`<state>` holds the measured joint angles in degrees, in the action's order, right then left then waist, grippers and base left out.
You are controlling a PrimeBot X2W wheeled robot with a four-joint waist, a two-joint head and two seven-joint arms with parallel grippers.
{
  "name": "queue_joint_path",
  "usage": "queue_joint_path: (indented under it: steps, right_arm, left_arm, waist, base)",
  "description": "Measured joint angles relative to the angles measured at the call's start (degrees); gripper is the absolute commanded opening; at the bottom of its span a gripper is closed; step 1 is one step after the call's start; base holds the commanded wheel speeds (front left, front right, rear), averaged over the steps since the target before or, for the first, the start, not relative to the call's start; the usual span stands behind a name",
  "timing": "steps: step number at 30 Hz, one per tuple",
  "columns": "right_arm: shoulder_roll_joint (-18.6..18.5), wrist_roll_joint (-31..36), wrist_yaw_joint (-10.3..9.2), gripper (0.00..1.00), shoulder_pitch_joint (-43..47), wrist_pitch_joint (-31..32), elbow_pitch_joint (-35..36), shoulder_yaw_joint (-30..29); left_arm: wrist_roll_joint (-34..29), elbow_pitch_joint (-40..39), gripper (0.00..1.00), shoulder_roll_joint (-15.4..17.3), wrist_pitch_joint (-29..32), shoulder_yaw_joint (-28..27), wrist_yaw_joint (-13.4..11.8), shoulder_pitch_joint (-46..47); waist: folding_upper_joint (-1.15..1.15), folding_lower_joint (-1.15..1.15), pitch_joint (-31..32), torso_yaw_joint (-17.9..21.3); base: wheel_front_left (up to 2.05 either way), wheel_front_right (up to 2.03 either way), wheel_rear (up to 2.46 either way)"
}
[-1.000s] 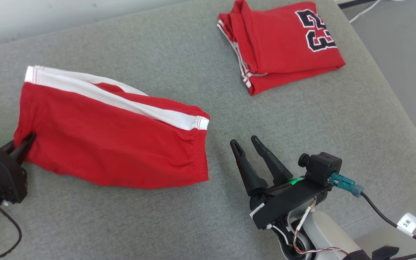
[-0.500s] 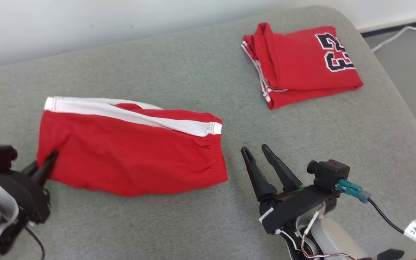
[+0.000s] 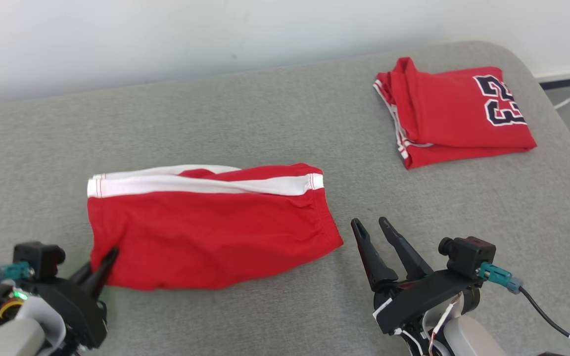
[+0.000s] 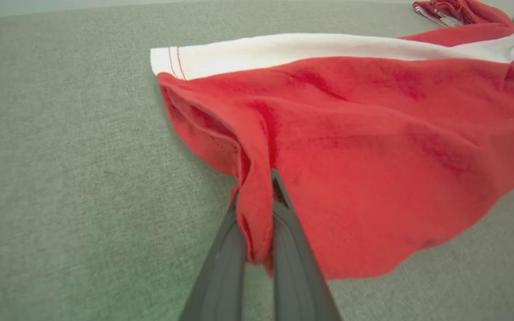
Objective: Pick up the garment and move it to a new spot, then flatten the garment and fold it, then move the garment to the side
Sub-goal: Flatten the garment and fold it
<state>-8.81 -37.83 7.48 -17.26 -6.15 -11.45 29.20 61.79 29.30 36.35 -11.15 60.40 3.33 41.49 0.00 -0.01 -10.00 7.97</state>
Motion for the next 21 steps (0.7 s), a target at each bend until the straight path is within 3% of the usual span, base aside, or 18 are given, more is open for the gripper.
queue_joint_path:
  steps: [7, 8, 9, 10, 14, 21]
  right_arm:
    - [0.0, 0.6, 0.0, 1.0, 1.0, 1.4, 1.1, -1.1]
    - [0.0, 0.6, 0.0, 1.0, 1.2, 1.6, 1.2, -1.2]
    - [0.0, 0.8, 0.0, 1.0, 1.3, 1.6, 1.3, -1.3]
    - [0.1, 1.0, 0.0, 1.0, 1.3, 1.7, 1.4, -1.3]
    - [0.0, 1.8, 0.0, 1.0, 1.5, 1.5, 2.0, -1.6]
    - [0.1, 3.0, 0.01, 1.0, 2.2, -1.4, 2.6, -3.2]
  left_arm:
    - [0.0, -0.1, 0.0, -2.0, -1.4, 0.5, -0.6, -2.2]
    - [-0.6, 0.1, 0.07, -2.1, -1.8, 0.4, -1.1, -2.2]
    - [-1.0, 0.3, 0.47, -2.2, -2.3, 0.2, -1.6, -2.2]
    - [-1.4, 0.3, 1.0, -2.3, -2.7, -0.2, -2.1, -2.2]
    - [-4.3, -0.2, 1.0, -3.3, -3.6, -3.4, -4.4, -2.9]
    - [-16.4, -9.9, 1.0, -5.0, -3.8, -19.9, -12.1, -10.4]
  waist:
    - [0.0, 0.0, 0.8, -1.9]
    - [0.0, 0.0, 0.9, -2.1]
    - [0.0, 0.0, 0.9, -2.2]
    - [0.0, 0.01, 0.9, -2.4]
    - [0.0, 0.01, 1.1, -2.6]
    - [0.0, 0.0, 1.8, -3.3]
  base:
    - [0.0, 0.0, 0.0]
    - [0.0, 0.0, 0.0]
    - [0.0, 0.0, 0.0]
    - [0.0, 0.0, 0.0]
    - [0.0, 0.0, 0.0]
    - [0.0, 0.0, 0.0]
